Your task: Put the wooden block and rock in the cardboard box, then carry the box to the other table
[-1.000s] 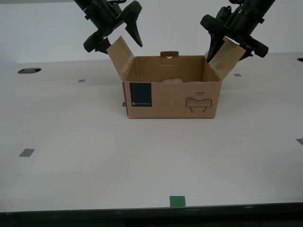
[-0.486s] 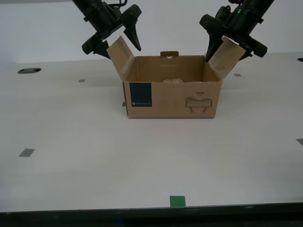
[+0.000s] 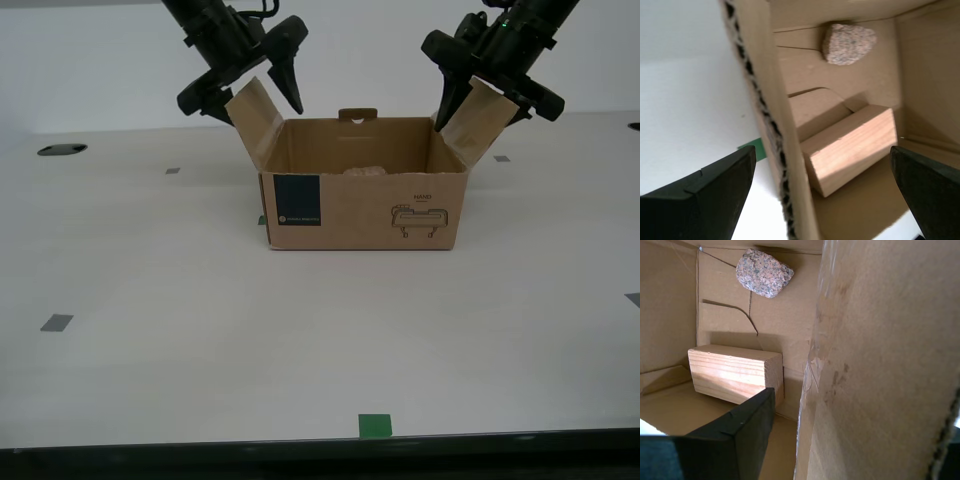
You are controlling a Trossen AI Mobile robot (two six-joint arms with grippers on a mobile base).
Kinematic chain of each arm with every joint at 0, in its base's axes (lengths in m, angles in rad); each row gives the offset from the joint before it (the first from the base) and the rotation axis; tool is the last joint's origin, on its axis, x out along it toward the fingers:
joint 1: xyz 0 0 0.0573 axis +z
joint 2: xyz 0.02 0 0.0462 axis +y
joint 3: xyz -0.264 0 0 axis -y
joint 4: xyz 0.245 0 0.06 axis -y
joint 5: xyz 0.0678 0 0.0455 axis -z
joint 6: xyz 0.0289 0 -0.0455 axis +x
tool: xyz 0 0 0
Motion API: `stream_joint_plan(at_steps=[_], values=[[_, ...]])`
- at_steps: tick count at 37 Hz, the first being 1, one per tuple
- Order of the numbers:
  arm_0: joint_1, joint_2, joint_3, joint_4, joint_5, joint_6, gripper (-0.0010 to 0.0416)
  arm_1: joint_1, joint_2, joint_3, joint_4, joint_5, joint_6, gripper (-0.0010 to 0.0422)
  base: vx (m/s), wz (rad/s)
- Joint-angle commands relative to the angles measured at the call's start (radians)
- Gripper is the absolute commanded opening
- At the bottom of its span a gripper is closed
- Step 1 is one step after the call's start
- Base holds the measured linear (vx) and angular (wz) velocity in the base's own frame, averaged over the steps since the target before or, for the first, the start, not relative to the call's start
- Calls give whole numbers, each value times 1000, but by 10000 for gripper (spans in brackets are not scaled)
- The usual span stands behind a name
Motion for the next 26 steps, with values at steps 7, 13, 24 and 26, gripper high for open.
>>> stream_joint_plan(at_steps=[7,13,24,26], values=[[0,0,1,0,-5,1,196,-2,0,1,-6,-13,-3,357,0,0],[0,0,1,3,-5,1,155,-2,0,0,-5,-13,-10,305,0,0],[0,0,1,23,-5,1,101,-3,0,0,-5,-28,-11,131,0,0],[0,0,1,24,-5,1,101,-3,0,0,-6,-28,-14,99,0,0]])
